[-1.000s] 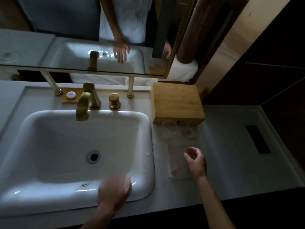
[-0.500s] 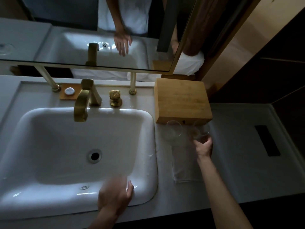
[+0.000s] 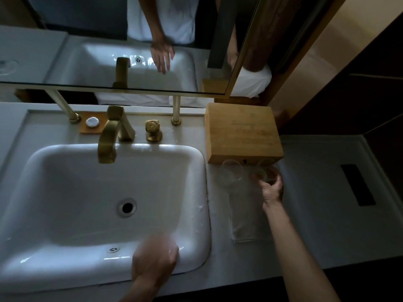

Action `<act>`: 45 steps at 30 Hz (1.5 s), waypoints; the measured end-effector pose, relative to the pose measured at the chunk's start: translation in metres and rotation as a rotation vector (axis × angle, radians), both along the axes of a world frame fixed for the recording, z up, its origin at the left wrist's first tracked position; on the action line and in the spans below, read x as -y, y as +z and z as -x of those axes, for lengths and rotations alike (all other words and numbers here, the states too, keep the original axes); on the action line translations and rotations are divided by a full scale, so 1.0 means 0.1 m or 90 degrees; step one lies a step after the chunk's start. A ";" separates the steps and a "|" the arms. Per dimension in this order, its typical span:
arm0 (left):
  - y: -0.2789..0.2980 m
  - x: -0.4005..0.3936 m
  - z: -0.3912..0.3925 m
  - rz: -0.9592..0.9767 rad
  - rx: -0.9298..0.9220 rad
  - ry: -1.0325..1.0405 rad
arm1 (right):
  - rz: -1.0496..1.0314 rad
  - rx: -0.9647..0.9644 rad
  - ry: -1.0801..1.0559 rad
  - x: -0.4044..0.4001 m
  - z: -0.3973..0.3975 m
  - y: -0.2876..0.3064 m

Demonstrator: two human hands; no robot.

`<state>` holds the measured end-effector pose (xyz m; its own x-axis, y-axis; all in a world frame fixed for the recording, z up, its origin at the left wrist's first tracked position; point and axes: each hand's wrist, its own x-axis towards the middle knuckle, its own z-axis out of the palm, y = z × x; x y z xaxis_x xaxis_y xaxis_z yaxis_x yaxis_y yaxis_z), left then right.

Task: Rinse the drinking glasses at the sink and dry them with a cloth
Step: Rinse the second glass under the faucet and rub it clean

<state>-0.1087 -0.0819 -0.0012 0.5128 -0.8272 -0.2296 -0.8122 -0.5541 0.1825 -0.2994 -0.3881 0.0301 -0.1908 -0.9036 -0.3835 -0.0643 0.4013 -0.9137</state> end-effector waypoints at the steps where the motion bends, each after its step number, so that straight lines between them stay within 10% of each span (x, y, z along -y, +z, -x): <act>1: -0.01 0.00 0.00 -0.002 -0.002 -0.002 | 0.002 -0.001 0.002 -0.01 0.01 0.01; 26: -0.17 -0.11 -0.17 -0.108 -0.006 -0.158 | 0.087 0.006 0.238 -1.17 0.23 0.46; 36: 0.30 -0.10 -0.64 0.189 -0.643 0.236 | 0.059 -0.043 0.378 -1.81 -0.21 0.33; 45: 0.74 -0.46 -1.14 0.265 -0.874 0.170 | 0.054 -0.048 0.572 -2.27 -1.00 0.65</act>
<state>0.0051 -0.0364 0.0725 0.2375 -0.8721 -0.4279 0.2465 -0.3719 0.8949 -0.1997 -0.1606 0.0955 0.5783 -0.7487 -0.3241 -0.3818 0.1027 -0.9185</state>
